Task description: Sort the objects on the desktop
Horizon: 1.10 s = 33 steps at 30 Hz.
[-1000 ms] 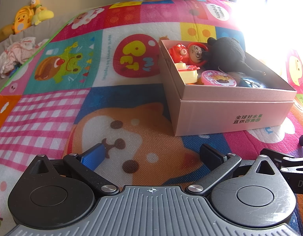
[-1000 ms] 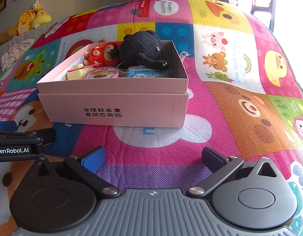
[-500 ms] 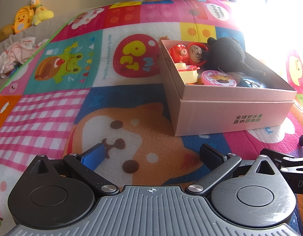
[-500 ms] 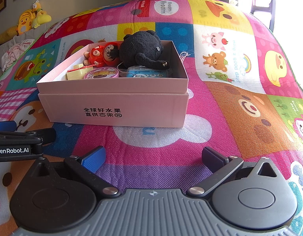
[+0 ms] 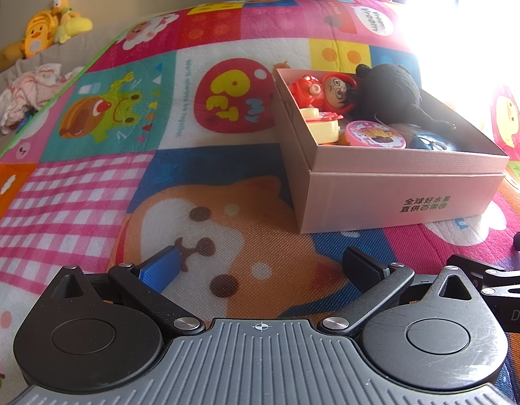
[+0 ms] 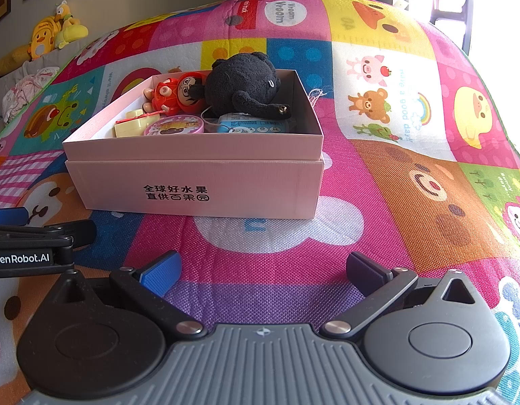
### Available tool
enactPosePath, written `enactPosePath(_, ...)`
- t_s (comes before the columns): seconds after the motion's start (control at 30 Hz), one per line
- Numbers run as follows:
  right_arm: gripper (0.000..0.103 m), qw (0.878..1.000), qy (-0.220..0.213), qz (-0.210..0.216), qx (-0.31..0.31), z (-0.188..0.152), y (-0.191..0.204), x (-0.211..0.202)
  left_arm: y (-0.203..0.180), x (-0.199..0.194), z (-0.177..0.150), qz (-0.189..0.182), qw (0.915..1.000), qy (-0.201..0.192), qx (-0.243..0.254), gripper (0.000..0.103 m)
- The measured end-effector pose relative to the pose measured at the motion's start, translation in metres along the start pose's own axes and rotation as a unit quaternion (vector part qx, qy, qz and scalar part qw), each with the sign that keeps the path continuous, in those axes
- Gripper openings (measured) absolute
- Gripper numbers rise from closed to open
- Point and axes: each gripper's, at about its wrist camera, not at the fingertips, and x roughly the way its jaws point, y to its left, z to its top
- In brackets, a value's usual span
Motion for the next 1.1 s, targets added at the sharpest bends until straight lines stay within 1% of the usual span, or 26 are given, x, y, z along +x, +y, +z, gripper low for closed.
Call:
enactPosePath(0.97, 0.103, 1.000, 0.000, -0.002, -0.004, 0.0000, 0.0010, 0.0002, 0.0005, 0.0005, 0.0006, 0.000, 1.0000, 0.000, 0.000, 0.103)
enactPosePath(1.1, 0.103, 1.000, -0.003, 0.015, 0.001, -0.0002, -0.0053, 0.0006, 0.0006, -0.0001, 0.0003, -0.003, 1.0000, -0.001, -0.003, 0.103)
